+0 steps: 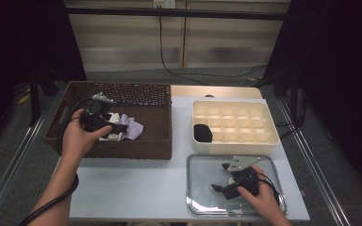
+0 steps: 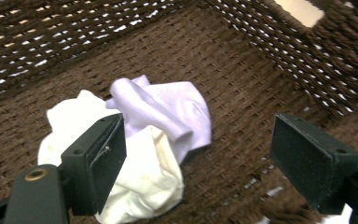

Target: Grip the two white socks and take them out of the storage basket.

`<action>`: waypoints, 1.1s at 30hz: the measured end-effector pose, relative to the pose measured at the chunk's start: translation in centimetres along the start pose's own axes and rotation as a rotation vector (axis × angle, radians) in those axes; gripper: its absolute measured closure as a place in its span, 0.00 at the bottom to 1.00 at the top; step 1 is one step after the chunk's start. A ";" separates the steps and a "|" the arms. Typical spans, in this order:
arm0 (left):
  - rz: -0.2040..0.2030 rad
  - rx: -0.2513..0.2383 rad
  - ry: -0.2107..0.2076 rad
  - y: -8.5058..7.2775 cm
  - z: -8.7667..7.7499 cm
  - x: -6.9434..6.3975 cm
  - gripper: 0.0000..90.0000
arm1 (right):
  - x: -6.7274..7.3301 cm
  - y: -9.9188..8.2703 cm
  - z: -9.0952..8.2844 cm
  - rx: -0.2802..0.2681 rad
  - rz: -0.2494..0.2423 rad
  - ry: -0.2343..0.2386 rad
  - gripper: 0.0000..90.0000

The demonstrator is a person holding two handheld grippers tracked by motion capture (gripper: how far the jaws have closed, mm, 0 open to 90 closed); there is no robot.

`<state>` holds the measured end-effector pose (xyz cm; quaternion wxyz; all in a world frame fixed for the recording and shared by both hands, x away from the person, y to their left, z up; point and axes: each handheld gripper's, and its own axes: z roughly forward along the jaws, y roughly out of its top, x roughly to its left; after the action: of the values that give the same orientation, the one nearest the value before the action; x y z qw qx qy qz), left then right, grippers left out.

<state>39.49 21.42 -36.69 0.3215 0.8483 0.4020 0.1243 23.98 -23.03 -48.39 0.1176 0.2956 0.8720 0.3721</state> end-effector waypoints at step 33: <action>-0.063 0.047 0.063 1.5 3.2 4.9 0.27 | 0.0 0.0 0.0 0.001 0.003 0.001 0.15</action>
<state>45.02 23.04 -38.40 0.2925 0.8382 0.4413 0.1312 23.98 -23.02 -48.39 0.1163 0.2967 0.8718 0.3721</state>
